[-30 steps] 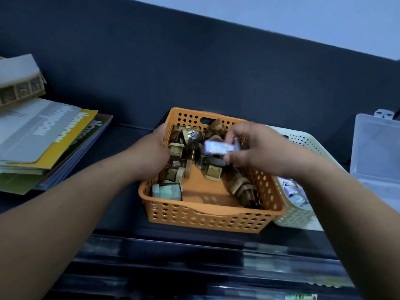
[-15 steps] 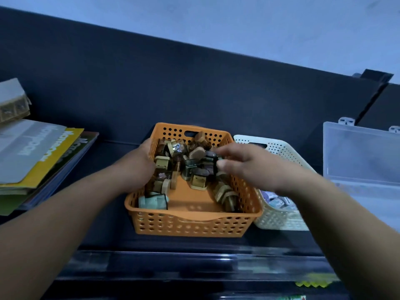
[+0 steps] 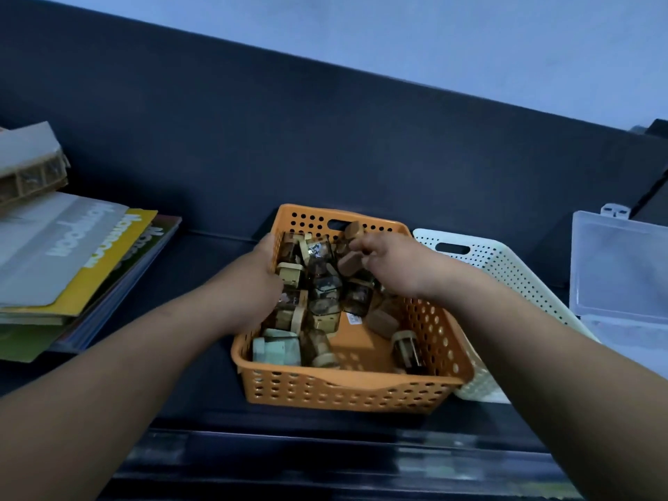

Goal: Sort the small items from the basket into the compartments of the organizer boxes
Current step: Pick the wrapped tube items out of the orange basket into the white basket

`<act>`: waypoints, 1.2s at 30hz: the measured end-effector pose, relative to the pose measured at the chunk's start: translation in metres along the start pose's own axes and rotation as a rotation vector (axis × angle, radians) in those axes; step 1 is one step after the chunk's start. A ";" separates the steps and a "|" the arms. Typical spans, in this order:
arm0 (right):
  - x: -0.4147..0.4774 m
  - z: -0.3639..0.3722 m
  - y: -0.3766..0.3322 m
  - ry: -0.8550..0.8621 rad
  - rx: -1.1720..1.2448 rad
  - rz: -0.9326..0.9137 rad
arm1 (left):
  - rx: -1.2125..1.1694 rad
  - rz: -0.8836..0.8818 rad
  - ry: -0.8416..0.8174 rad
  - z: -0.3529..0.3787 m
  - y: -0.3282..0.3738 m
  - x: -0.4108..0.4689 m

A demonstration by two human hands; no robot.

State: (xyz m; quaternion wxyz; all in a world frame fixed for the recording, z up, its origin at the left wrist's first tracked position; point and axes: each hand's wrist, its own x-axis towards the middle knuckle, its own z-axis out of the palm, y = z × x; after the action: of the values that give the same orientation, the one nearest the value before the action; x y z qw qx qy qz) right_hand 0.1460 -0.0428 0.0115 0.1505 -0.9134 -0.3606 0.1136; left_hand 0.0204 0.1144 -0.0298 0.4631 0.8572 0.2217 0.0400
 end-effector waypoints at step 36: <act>-0.019 -0.001 0.015 -0.293 0.113 -0.118 | -0.048 0.034 -0.072 -0.008 -0.009 0.026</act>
State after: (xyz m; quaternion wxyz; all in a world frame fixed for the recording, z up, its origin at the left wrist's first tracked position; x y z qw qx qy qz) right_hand 0.1420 -0.0669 0.0094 0.1536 -0.8543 -0.4250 0.2566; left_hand 0.0390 0.1355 -0.0364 0.4904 0.8504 0.1894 0.0221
